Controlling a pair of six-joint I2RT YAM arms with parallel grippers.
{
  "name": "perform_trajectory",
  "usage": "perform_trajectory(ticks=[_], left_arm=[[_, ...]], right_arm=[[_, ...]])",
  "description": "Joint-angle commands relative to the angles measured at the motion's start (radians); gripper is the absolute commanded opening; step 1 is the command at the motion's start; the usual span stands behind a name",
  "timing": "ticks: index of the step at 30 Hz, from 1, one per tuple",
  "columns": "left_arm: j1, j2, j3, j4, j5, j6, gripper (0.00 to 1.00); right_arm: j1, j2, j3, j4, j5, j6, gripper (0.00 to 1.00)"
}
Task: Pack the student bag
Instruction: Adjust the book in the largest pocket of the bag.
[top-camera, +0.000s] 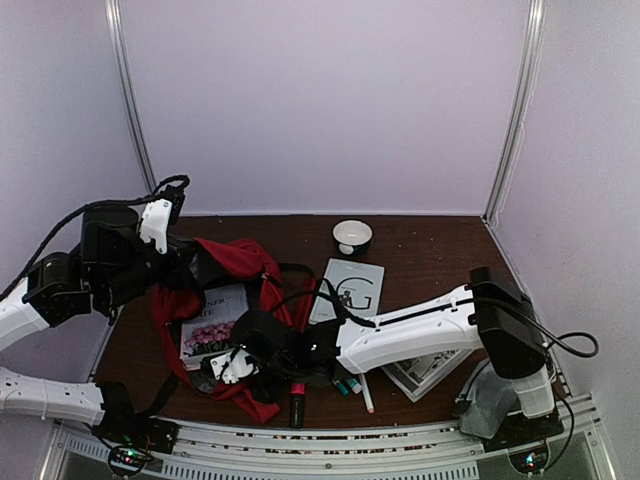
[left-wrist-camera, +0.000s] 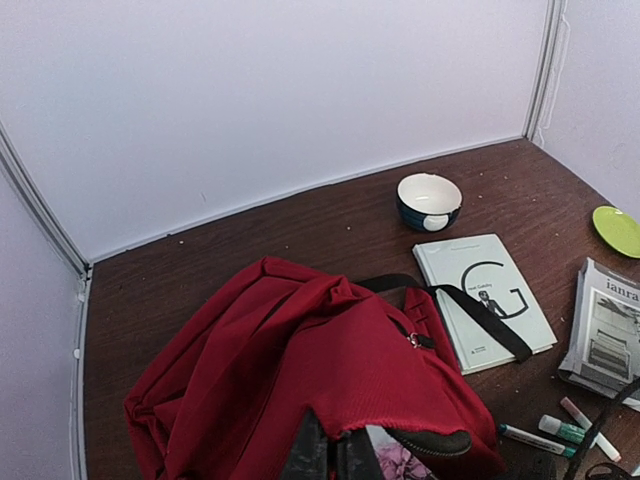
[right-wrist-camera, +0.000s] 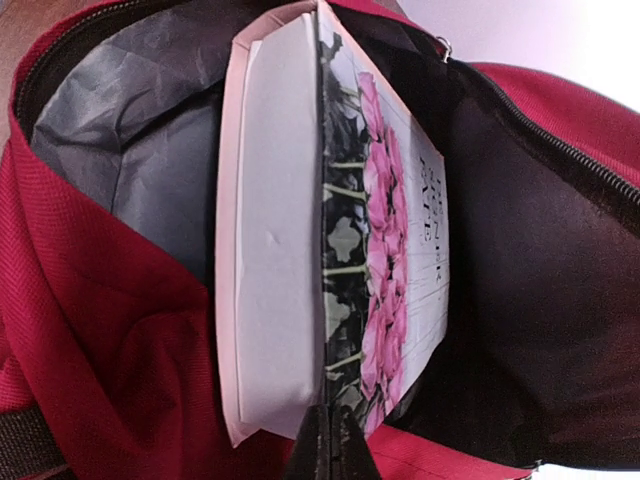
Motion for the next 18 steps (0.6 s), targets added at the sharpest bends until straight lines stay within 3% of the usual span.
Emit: perform_trajectory(ticks=[1,10,18], left_arm=[[0.005,-0.005,0.015,0.079,-0.023,0.007,0.0],[0.038,0.004,-0.043,0.107,-0.014,0.021,0.0],[0.05,-0.005,-0.048,0.113,-0.006,0.016,0.0]], right_arm=[[0.012,-0.078,-0.065,0.141,0.112,-0.053,0.0],[0.053,-0.206,-0.217,0.376,0.215,-0.206,0.0],[0.058,-0.193,-0.281,0.58,0.287,-0.319,0.0]])
